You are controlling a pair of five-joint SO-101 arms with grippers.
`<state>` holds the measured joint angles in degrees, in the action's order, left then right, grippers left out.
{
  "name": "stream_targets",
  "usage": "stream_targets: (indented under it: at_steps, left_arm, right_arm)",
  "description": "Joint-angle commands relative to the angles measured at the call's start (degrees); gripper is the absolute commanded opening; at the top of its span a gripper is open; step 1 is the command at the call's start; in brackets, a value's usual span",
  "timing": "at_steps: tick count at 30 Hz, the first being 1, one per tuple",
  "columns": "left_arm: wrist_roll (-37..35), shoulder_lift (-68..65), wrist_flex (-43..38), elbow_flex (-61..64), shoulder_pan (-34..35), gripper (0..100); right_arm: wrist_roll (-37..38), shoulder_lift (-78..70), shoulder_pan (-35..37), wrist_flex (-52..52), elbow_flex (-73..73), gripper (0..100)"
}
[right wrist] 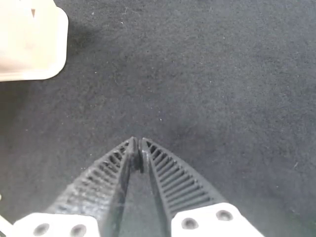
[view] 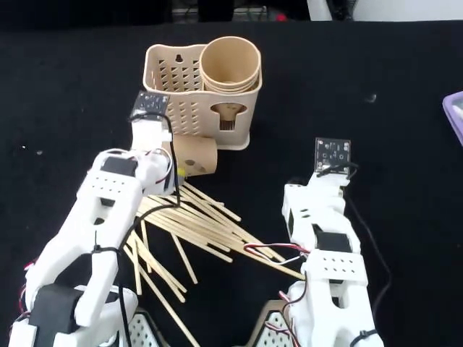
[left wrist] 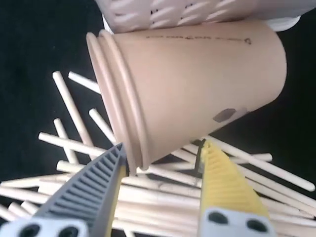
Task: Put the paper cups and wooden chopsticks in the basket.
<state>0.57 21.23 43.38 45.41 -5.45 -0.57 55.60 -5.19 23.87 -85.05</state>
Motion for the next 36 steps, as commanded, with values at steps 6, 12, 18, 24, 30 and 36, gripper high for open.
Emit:
stream_targets:
  at_steps: [6,12,18,24,30,36]
  left_arm:
    - [0.4,1.7,-4.3,2.2,-0.2,24]
    - [0.7,1.8,-2.4,2.1,-0.7,11]
    - [0.7,4.5,3.1,2.2,-0.6,3]
    - [1.6,15.6,11.8,2.1,-0.3,3]
    - [13.0,31.8,19.7,1.4,-0.1,3]
    - [17.8,42.7,28.9,-6.4,0.7,3]
  right_arm:
    - [0.5,1.3,1.1,-1.1,0.1,1.2]
    - [0.5,1.3,1.1,-1.1,0.1,1.2]
    - [0.5,1.3,1.1,-1.1,0.1,1.2]
    - [0.5,1.3,1.1,-1.1,0.1,1.2]
    - [0.5,1.3,1.1,-1.1,0.1,1.2]
    - [0.5,1.3,1.1,-1.1,0.1,1.2]
